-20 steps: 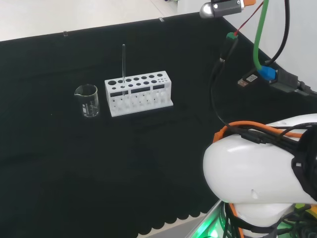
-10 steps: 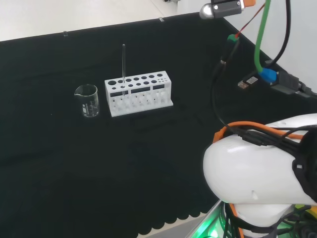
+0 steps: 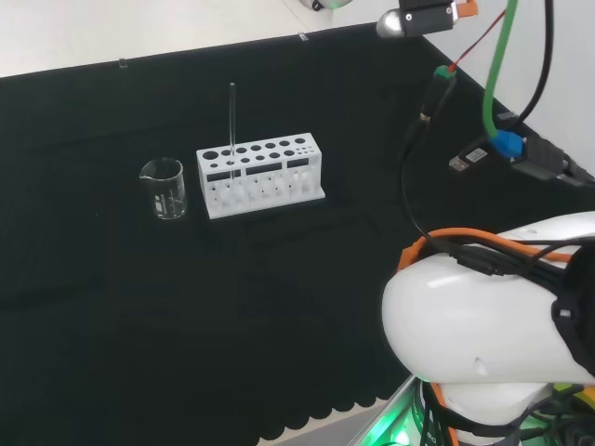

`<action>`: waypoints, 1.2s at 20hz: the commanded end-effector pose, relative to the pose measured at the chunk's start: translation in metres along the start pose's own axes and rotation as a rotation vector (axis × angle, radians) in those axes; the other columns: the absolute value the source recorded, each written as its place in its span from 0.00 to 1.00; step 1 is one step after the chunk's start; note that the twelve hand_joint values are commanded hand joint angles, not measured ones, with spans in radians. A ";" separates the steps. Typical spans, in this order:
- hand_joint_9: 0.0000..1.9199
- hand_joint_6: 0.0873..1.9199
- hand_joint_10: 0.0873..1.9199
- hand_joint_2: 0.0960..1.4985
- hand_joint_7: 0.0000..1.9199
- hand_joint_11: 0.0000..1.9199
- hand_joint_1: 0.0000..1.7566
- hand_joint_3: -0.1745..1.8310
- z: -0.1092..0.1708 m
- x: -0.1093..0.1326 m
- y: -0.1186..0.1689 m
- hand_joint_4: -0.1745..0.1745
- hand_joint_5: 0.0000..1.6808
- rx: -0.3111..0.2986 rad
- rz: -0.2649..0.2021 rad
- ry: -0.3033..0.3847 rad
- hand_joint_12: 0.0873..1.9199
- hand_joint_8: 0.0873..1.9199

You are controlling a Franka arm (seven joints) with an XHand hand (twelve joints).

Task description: Take the glass rod from the white test tube rack.

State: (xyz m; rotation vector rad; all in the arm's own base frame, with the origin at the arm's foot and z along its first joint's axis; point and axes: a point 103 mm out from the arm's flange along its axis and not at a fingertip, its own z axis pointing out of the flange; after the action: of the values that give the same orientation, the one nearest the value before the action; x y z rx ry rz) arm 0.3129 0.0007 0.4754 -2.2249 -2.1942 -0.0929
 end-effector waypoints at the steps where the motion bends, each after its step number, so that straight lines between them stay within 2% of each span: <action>1: 0.09 0.00 0.48 0.61 0.02 0.05 0.38 0.29 0.024 0.000 0.045 0.08 0.09 0.040 -0.058 0.032 0.73 0.47; 8: 0.11 0.01 0.48 0.60 0.04 0.07 0.38 0.30 0.038 -0.007 0.096 0.06 0.11 0.070 -0.078 0.052 0.73 0.48; 15: 0.14 0.03 0.48 0.59 0.07 0.09 0.38 0.31 0.063 -0.012 0.138 0.05 0.13 0.140 -0.102 0.058 0.73 0.49; 17: 0.14 0.08 0.48 0.58 0.08 0.10 0.38 0.33 0.070 -0.012 0.145 0.05 0.11 0.158 -0.110 0.053 0.73 0.49; 20: 0.14 0.22 0.48 0.57 0.08 0.10 0.38 0.34 0.080 -0.012 0.154 0.04 0.05 0.180 -0.124 0.055 0.73 0.49; 24: 0.16 0.29 0.48 0.55 0.10 0.12 0.38 0.35 0.089 -0.011 0.164 0.02 0.04 0.193 -0.142 0.061 0.73 0.50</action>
State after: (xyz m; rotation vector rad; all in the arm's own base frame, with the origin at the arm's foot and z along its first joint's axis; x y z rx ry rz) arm 0.4626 -0.0080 0.4002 -1.9895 -2.1994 0.0493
